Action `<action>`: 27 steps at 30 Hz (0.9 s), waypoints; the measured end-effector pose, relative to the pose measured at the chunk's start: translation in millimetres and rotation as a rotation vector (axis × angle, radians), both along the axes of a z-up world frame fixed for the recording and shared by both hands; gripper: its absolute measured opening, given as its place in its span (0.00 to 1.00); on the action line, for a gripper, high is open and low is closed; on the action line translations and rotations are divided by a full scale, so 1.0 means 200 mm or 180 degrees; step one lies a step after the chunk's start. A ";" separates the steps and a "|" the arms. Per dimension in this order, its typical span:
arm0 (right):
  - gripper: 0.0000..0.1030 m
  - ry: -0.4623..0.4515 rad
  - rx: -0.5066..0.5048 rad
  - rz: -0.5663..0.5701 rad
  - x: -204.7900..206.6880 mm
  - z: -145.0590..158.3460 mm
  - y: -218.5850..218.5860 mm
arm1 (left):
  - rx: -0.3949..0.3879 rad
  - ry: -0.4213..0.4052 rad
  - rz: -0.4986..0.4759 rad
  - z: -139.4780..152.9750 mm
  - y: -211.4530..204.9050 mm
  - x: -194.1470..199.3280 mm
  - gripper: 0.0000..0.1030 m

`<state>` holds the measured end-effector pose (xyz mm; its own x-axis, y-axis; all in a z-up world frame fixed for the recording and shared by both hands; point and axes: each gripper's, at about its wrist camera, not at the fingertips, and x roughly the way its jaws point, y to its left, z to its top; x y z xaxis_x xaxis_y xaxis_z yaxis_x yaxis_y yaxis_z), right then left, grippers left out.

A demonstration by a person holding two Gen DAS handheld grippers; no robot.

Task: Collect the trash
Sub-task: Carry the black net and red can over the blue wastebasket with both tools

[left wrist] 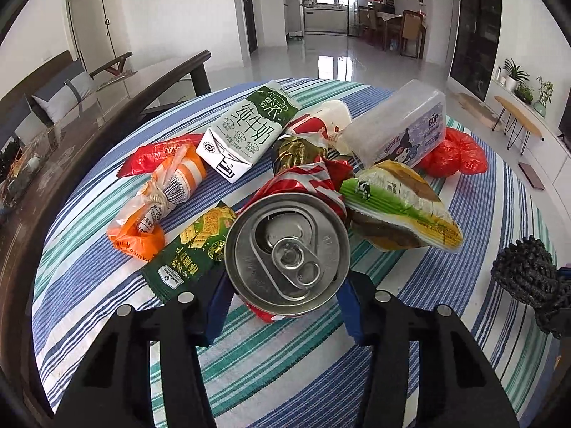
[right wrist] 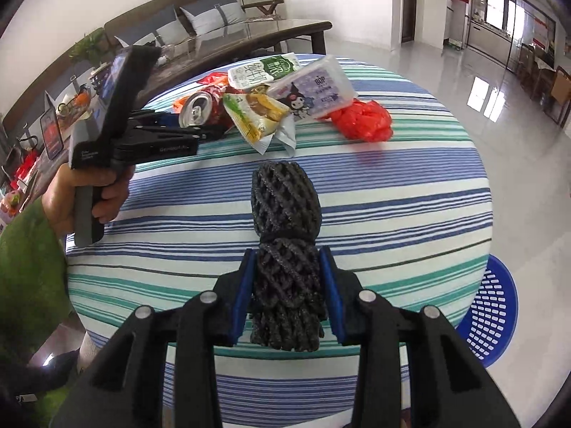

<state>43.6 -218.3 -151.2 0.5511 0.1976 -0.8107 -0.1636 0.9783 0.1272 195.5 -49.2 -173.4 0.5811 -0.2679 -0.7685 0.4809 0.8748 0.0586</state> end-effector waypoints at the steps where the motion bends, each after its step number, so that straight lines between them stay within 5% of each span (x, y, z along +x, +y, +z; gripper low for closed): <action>1: 0.34 0.0000 0.0003 -0.0008 0.00 0.00 -0.01 | -0.0031 0.0028 0.0005 0.00 0.01 -0.01 0.49; 13: 0.35 0.0012 0.0066 0.0056 -0.03 0.00 -0.01 | -0.0149 0.0437 0.0190 0.07 0.22 -0.51 0.52; 17: 0.38 0.0124 -0.0023 0.0090 0.01 -0.05 0.01 | -0.0107 0.0343 0.0152 0.06 0.21 -0.55 0.69; 22: 0.52 0.0225 -0.0087 0.0120 0.05 -0.06 0.01 | -0.0151 0.0282 -0.0021 0.09 0.19 -0.51 0.79; 27: 0.54 0.0337 -0.0089 0.0221 0.10 -0.06 0.03 | -0.0112 0.0245 -0.0225 0.09 0.14 -0.46 0.79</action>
